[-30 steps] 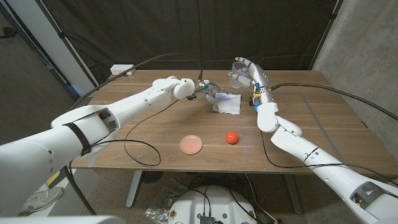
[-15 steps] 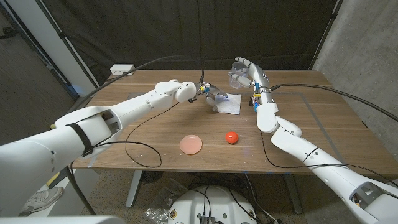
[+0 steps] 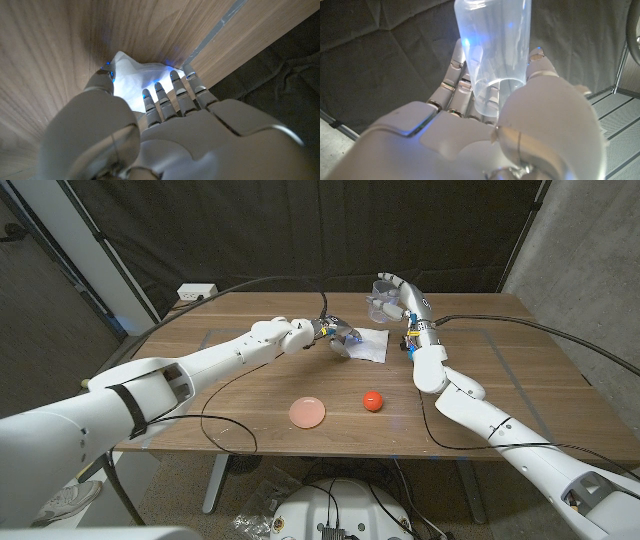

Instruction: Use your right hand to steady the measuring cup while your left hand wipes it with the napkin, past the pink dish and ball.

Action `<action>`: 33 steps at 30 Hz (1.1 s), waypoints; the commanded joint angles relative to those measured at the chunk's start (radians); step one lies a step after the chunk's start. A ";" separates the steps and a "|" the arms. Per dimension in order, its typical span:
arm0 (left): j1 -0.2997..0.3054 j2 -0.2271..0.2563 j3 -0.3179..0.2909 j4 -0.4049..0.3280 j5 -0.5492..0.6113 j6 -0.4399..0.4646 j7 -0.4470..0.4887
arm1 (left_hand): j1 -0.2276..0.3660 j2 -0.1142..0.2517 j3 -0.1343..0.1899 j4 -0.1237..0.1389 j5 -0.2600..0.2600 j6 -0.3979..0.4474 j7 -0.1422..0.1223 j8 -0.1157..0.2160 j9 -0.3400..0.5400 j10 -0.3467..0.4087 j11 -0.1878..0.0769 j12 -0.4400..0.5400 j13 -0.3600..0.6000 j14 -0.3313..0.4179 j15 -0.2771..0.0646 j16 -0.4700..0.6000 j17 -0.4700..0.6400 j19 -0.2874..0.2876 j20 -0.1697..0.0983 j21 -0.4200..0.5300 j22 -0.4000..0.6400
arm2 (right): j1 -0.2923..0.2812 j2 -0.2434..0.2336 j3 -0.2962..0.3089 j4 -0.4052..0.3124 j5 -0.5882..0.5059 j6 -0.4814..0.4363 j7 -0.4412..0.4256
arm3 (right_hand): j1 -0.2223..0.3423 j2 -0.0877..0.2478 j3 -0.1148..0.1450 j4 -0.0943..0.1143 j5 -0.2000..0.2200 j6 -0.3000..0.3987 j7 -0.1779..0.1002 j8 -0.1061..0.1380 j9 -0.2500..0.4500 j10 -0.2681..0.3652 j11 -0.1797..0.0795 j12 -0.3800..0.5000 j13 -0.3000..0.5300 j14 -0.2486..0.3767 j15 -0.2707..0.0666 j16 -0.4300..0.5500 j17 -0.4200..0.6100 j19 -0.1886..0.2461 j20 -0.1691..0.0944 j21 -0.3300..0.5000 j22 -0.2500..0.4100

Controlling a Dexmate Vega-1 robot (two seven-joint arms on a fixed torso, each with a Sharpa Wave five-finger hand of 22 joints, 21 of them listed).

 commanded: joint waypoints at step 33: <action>0.099 0.017 -0.037 0.021 0.068 0.155 0.462 | 0.237 0.162 0.094 -0.006 -0.187 0.748 0.143 0.124 -0.003 0.783 -0.009 0.080 0.046 0.607 -0.178 0.123 0.097 0.210 -0.043 0.134 0.006 | 0.069 0.037 -0.027 0.098 0.007 0.027 0.016 | 0.157 0.137 -0.010 0.000 -0.003 0.015 -0.001 -0.006 0.004 0.011 -0.001 -0.011 0.003 0.014 -0.147 -0.003 0.003 -0.024 -0.168 0.044 0.011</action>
